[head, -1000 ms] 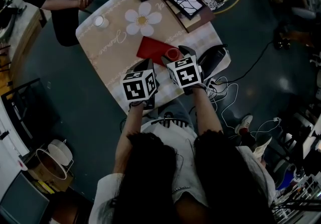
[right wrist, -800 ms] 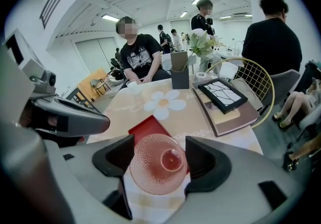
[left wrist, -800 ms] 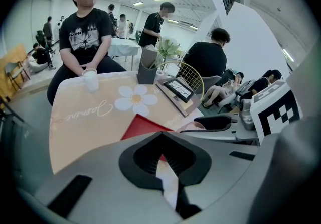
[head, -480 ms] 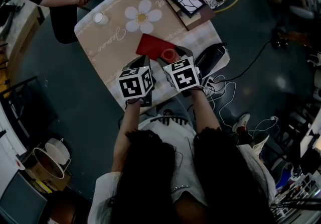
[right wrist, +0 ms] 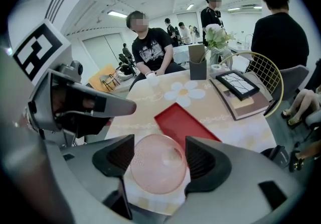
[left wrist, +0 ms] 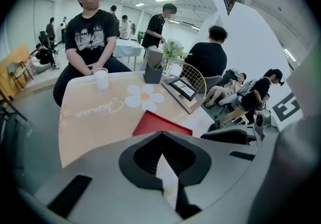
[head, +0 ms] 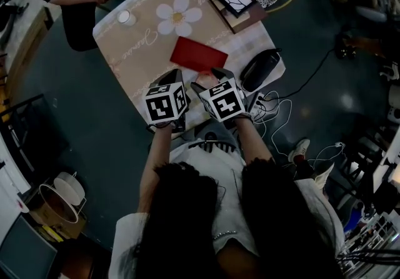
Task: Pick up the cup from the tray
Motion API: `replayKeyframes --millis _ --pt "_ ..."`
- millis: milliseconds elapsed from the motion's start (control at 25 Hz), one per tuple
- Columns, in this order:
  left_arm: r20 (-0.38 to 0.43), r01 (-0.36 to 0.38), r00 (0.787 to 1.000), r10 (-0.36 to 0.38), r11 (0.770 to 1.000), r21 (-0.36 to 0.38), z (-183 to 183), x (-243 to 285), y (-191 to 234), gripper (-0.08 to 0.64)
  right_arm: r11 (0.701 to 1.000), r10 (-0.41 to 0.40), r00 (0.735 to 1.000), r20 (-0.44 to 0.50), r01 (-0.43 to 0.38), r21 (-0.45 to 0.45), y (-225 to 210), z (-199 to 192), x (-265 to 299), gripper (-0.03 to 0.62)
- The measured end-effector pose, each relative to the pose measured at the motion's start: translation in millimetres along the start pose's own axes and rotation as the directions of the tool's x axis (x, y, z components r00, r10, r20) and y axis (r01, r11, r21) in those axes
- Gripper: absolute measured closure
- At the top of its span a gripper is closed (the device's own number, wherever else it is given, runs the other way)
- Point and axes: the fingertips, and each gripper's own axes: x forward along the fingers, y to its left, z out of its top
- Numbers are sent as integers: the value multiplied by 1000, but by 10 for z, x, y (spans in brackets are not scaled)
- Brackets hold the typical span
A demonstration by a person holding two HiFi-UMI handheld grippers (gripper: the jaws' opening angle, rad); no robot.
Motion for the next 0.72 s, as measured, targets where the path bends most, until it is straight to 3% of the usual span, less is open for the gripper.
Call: replayKeyframes --millis 240,720 --pt "3 -3 1000 3 1000 -6 -36 -45 65 557 999 18 999 -37 -17 34 125 -192 64 267" --pt "7 -4 1000 4 1000 -10 -30 -55 113 557 1000 15 996 -87 -13 22 87 -334 206 267"
